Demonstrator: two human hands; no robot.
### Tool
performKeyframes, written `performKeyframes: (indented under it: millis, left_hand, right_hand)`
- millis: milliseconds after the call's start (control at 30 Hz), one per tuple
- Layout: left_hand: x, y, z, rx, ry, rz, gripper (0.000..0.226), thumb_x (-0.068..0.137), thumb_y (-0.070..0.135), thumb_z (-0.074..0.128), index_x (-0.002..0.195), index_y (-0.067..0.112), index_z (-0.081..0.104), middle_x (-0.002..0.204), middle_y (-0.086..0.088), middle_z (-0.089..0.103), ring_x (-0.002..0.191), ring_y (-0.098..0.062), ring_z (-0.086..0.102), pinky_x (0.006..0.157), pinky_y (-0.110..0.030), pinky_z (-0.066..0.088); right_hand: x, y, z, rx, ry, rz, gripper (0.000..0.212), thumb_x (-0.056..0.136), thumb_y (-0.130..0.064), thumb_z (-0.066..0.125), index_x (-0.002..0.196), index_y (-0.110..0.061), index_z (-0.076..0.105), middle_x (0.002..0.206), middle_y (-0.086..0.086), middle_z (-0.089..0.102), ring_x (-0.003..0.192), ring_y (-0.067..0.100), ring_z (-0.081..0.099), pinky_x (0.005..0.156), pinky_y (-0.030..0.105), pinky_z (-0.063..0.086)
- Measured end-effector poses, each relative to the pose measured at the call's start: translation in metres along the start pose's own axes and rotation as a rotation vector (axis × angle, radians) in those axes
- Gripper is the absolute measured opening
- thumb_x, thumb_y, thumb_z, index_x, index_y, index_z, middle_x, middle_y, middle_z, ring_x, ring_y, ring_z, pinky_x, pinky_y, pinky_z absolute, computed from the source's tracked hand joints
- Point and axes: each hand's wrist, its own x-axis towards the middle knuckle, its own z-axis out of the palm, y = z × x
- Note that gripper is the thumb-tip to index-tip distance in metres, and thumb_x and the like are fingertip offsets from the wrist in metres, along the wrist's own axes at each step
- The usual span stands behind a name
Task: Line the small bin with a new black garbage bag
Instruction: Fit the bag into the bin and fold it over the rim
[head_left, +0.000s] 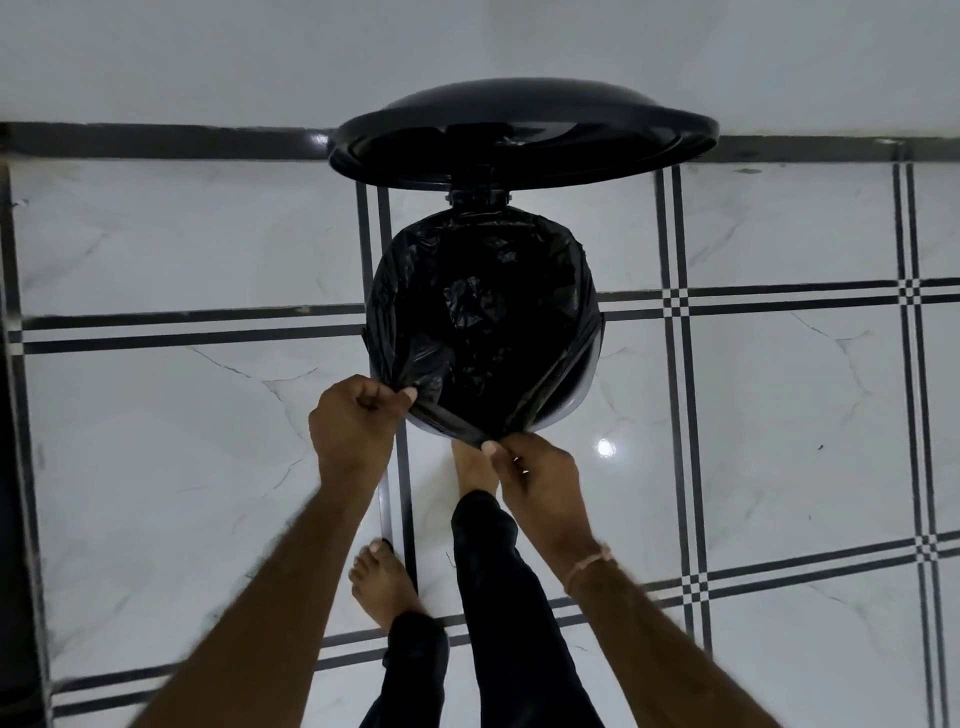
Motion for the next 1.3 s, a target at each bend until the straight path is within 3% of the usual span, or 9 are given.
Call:
performKeyframes:
  millis: [200,300,400,533,667,767,933,1067,1300]
  left_hand:
    - [-0.013,0.002,0.014,0.060,-0.015,-0.142,0.058,0.073,0.062,0.084,0.089,0.014,0.055,0.079,0.002,0.066,0.076,-0.017,0.063,0.064,-0.029,0.045]
    - [-0.018,-0.006,0.019,-0.134,-0.009,-0.190,0.042,0.078,0.041,0.088,0.089,0.014,0.057,0.078,-0.003,0.074,0.068,-0.019,0.072,0.074,-0.040,0.061]
    - [-0.023,-0.013,0.018,-0.266,0.005,-0.179,0.027,0.085,0.023,0.085,0.089,0.004,0.066,0.073,-0.008,0.074,0.058,-0.014,0.068,0.070,-0.037,0.064]
    - [-0.025,-0.015,0.016,-0.347,-0.014,-0.173,0.020,0.090,0.015,0.080,0.090,-0.001,0.067,0.074,-0.010,0.071,0.062,-0.017,0.066,0.065,-0.032,0.059]
    - [-0.023,-0.018,0.014,-0.400,-0.027,-0.172,0.017,0.092,0.007,0.075,0.082,0.002,0.062,0.075,-0.011,0.067,0.068,-0.020,0.064,0.068,-0.032,0.059]
    - [-0.022,-0.019,0.010,-0.581,-0.049,-0.309,0.022,0.093,-0.005,0.067,0.080,0.008,0.055,0.075,-0.010,0.063,0.065,-0.020,0.060,0.061,-0.024,0.055]
    - [-0.019,-0.022,0.008,-0.733,-0.095,-0.370,0.003,0.100,0.009,0.065,0.103,0.010,0.064,0.086,-0.006,0.067,0.077,-0.019,0.063,0.071,-0.026,0.057]
    - [-0.025,-0.013,0.021,-0.431,-0.066,-0.216,0.039,0.083,0.037,0.086,0.098,0.017,0.056,0.087,0.002,0.066,0.078,-0.015,0.065,0.074,-0.031,0.058]
    - [-0.024,-0.017,0.023,-0.174,0.173,0.028,0.018,0.093,0.019,0.076,0.085,0.008,0.064,0.070,-0.003,0.070,0.069,-0.021,0.069,0.064,-0.003,0.041]
  right_hand:
    - [-0.015,-0.016,0.032,-0.027,-0.011,0.017,0.044,0.097,-0.048,0.049,0.109,-0.018,0.078,0.100,0.001,0.079,0.084,0.018,0.072,0.076,0.032,0.060]
    - [-0.020,-0.019,0.037,0.236,0.008,0.292,0.034,0.102,-0.045,0.059,0.106,-0.018,0.079,0.093,0.007,0.080,0.083,0.018,0.073,0.081,0.039,0.061]
    - [-0.020,-0.022,0.038,0.579,-0.018,0.551,0.032,0.104,-0.040,0.062,0.110,-0.015,0.081,0.100,0.007,0.081,0.082,0.006,0.074,0.077,0.032,0.060]
    - [-0.021,-0.026,0.036,0.708,-0.060,0.569,0.037,0.107,-0.041,0.056,0.117,-0.011,0.077,0.110,0.008,0.074,0.078,0.003,0.069,0.064,0.017,0.051]
    - [-0.017,-0.032,0.033,0.817,-0.110,0.677,0.043,0.106,-0.050,0.050,0.126,-0.019,0.073,0.131,0.007,0.073,0.079,0.005,0.071,0.069,0.022,0.051]
    - [-0.015,-0.036,0.034,0.936,-0.145,0.775,0.052,0.104,-0.059,0.046,0.129,-0.022,0.072,0.133,0.003,0.073,0.082,0.007,0.072,0.073,0.026,0.053]
    - [-0.015,-0.037,0.044,0.919,-0.135,0.770,0.051,0.106,-0.055,0.046,0.130,-0.017,0.071,0.129,-0.003,0.075,0.084,0.009,0.066,0.072,0.026,0.054]
    - [-0.016,-0.038,0.050,0.874,-0.129,0.725,0.048,0.106,-0.054,0.048,0.133,-0.021,0.069,0.128,-0.005,0.074,0.082,0.009,0.065,0.072,0.027,0.053]
    - [-0.019,-0.037,0.053,0.778,-0.121,0.651,0.044,0.107,-0.049,0.051,0.126,-0.015,0.072,0.129,-0.007,0.073,0.080,0.008,0.066,0.064,0.020,0.052]
